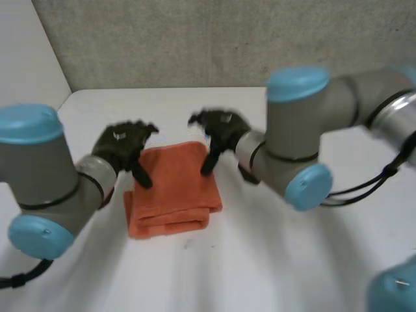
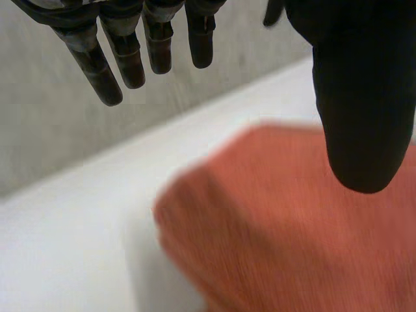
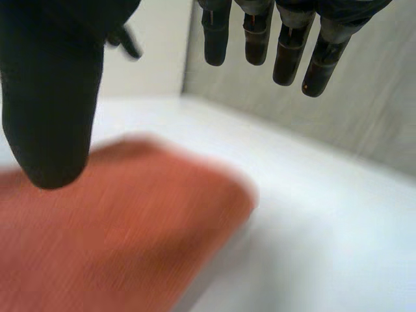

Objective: Fold the laundry

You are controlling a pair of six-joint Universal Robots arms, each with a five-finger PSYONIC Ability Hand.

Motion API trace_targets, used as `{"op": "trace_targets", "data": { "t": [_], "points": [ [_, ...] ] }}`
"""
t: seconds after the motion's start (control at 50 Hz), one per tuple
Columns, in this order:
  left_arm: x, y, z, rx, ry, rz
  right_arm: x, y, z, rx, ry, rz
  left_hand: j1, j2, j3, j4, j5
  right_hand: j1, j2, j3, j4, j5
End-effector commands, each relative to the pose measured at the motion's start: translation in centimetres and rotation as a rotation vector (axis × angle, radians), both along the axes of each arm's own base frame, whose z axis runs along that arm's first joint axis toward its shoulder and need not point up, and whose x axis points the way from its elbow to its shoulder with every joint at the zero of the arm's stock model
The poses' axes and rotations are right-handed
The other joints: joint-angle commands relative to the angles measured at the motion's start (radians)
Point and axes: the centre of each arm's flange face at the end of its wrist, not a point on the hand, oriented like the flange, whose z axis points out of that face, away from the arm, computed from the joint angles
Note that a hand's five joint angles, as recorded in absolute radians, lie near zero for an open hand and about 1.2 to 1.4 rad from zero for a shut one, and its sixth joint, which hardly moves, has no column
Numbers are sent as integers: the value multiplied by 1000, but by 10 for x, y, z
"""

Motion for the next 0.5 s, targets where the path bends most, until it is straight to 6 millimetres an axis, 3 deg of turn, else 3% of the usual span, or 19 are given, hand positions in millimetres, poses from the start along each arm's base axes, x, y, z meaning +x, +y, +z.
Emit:
{"op": "trace_targets", "data": {
  "t": [0.02,0.04,0.12,0.2,0.34,0.5],
  "points": [
    [4,11,105,-258,133,-21,-67,-11,108,-281,-127,-252,-24,-22,-26,-18,-10,-26,-40,-33,-52,-58],
    [7,17,121,-279,156,-19,-83,-10,120,-330,-121,-302,-24,-22,-26,-18,-10,-26,-40,-33,-52,-58],
    [25,24,148,-272,215,25,-118,-6,135,-422,-79,-413,-24,-22,-26,-18,-10,-26,-40,-33,-52,-58],
    [40,27,156,-234,245,68,-139,4,133,-428,-30,-466,-21,-19,-23,-15,-7,-26,-40,-33,-52,-58],
    [43,38,162,-226,255,66,-158,15,128,-412,1,-501,-24,-22,-26,-18,-10,-26,-40,-33,-52,-58],
    [41,41,160,-218,254,61,-161,15,128,-405,5,-503,-41,-39,-43,-36,-28,-26,-40,-33,-52,-58]
  ]
}}
